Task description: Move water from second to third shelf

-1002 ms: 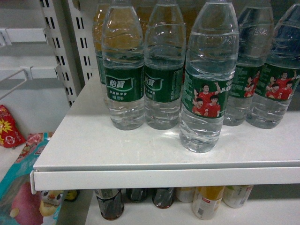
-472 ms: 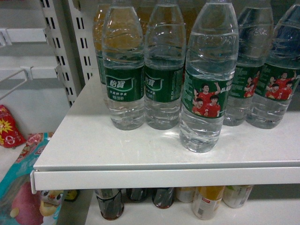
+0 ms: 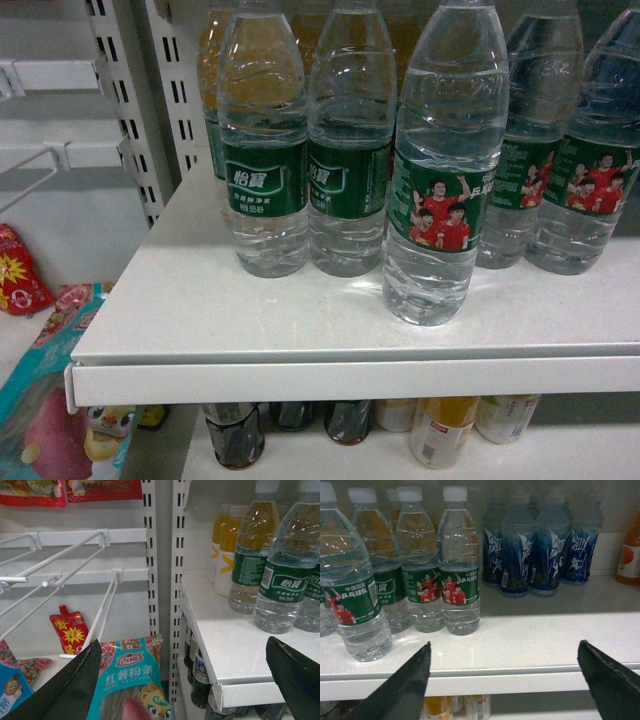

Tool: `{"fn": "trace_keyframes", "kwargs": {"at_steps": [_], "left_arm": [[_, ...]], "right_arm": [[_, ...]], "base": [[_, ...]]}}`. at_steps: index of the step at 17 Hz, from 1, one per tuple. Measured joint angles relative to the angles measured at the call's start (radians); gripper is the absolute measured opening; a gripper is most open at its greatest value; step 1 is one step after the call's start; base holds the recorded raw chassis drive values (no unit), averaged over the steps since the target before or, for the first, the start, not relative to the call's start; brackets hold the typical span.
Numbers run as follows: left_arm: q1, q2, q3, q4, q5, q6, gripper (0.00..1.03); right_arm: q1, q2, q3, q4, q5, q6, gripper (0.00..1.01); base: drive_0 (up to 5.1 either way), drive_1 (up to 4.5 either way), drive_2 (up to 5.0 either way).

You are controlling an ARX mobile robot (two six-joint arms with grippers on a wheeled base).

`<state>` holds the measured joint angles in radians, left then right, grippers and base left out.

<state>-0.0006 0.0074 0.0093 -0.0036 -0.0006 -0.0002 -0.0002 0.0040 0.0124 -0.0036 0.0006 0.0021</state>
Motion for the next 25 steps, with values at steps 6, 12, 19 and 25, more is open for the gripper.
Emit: {"fn": "trace_keyframes", "kwargs": {"at_steps": [6,12,19,25], "left_arm": [[0.0,0.0,0.0,0.0,0.0,0.0,0.98],[0.0,0.0,0.0,0.001,0.001,0.0,0.98],[0.0,0.0,0.0,0.0,0.0,0.0,0.98],[0.0,0.0,0.0,0.0,0.002,0.0,0.98]], "right_arm": [[0.0,0.0,0.0,0.0,0.0,0.0,0.98],[0.0,0.0,0.0,0.0,0.0,0.0,0.98],[0.0,0.0,0.0,-0.001,0.0,0.0,0.98],[0.0,0.0,0.0,0.0,0.0,-0.003,0.98]], "base": [[0.0,0.0,0.0],[0.0,0.0,0.0],[0.0,0.0,0.0],[0.0,0.0,0.0]]}}
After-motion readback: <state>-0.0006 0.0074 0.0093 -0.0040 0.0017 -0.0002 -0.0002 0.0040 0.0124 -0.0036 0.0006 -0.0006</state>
